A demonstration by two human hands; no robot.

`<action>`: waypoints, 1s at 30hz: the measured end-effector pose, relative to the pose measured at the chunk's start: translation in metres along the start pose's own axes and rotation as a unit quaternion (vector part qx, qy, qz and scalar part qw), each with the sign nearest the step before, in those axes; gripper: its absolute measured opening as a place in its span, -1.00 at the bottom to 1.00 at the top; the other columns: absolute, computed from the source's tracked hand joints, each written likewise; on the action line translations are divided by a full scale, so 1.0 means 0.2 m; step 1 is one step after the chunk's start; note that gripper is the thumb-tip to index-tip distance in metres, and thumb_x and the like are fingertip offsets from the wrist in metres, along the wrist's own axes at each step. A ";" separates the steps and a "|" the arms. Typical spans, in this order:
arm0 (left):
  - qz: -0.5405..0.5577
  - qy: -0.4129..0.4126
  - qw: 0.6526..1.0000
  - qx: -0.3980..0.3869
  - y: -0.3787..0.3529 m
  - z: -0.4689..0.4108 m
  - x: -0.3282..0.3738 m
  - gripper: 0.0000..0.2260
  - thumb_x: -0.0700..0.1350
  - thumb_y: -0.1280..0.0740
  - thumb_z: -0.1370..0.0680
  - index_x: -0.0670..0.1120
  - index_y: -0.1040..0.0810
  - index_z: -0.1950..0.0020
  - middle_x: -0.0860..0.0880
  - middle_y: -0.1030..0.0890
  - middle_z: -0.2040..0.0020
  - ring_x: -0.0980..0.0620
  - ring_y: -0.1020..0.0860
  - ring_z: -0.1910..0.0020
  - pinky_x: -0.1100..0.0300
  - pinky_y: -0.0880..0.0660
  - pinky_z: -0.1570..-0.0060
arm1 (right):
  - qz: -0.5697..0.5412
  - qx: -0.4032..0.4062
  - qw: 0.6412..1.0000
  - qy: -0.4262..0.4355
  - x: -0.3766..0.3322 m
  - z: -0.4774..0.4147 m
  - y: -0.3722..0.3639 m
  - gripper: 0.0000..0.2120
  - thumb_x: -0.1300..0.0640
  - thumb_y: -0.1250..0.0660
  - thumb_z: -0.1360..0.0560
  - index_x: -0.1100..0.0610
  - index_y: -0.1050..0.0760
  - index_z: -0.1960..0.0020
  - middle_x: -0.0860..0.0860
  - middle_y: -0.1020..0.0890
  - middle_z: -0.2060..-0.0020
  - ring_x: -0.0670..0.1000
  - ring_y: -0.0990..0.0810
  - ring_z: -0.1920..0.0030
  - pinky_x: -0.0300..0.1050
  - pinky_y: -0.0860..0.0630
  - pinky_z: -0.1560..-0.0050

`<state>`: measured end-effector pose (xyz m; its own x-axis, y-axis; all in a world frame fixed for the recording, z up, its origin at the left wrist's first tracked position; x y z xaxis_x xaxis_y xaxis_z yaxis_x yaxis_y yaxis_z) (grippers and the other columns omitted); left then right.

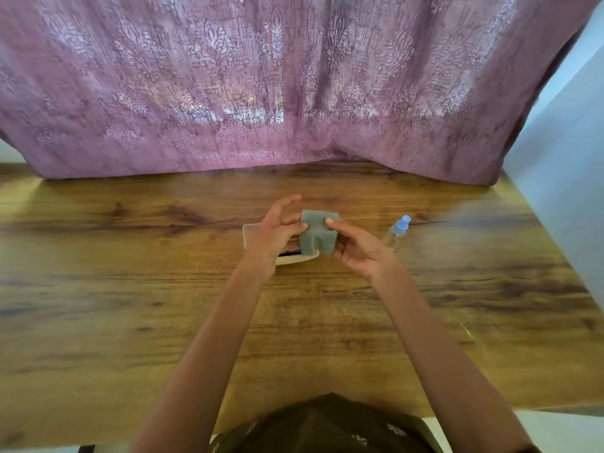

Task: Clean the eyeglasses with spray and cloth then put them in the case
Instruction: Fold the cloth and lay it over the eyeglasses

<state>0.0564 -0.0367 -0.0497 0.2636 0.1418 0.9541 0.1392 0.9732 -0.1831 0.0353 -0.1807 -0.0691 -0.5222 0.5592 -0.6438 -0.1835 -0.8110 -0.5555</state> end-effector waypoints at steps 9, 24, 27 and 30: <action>-0.075 -0.166 0.983 -0.018 -0.03 0.02 0.18 -0.56 -0.39 -0.22 -0.58 0.04 -0.42 -0.34 -0.01 -0.65 -0.03 -0.15 -0.59 -0.01 0.01 -0.56 -0.02 | 0.330 -0.076 0.888 0.312 -0.25 0.12 -0.16 -0.55 0.60 -0.16 -0.47 0.13 -0.65 0.19 0.02 -0.49 0.15 -0.13 -0.51 0.13 -0.26 -0.47 0.07; -0.058 -0.104 0.992 -0.035 -0.01 0.00 0.09 -0.82 -0.26 -0.29 -0.59 -0.03 -0.63 -0.05 -0.03 -0.70 -0.04 0.02 -0.65 0.00 0.21 -0.59 0.05 | 0.296 -0.057 0.909 0.290 -0.26 0.12 -0.12 -0.78 0.40 -0.22 -0.58 0.19 -0.60 -0.03 0.07 -0.64 0.03 0.13 -0.55 0.03 0.10 -0.48 0.03; -0.046 -0.095 0.994 -0.032 0.01 0.00 0.10 -0.84 -0.23 -0.28 -0.60 0.00 -0.61 -0.02 -0.04 -0.69 -0.04 0.02 -0.64 -0.01 0.19 -0.59 0.04 | 0.310 -0.049 0.907 0.281 -0.26 0.12 -0.11 -0.76 0.41 -0.22 -0.58 0.18 -0.61 -0.04 0.03 -0.67 0.02 0.02 -0.61 0.02 -0.07 -0.57 0.06; -0.021 -0.079 0.996 -0.028 0.02 -0.01 0.10 -0.82 -0.23 -0.26 -0.60 0.01 -0.60 0.00 0.03 -0.69 0.08 0.09 -0.63 0.09 0.25 -0.57 0.14 | 0.322 -0.044 0.900 0.290 -0.27 0.12 -0.11 -0.76 0.46 -0.22 -0.55 0.23 -0.59 -0.04 0.02 -0.66 0.05 0.00 -0.61 0.02 -0.09 -0.60 0.07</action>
<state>0.0649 -0.0315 -0.0321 0.1040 0.1322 0.9858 0.2016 0.9678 -0.1511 0.0481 -0.1970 -0.0088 0.0316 -0.0048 -0.9995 0.0819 -0.9966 0.0074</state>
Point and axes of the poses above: each hand's wrist, its own z-axis away from the middle knuckle, its own y-axis out of the back of the hand, x = y × z, the point moved 8 cm from there along -z, towards the middle knuckle
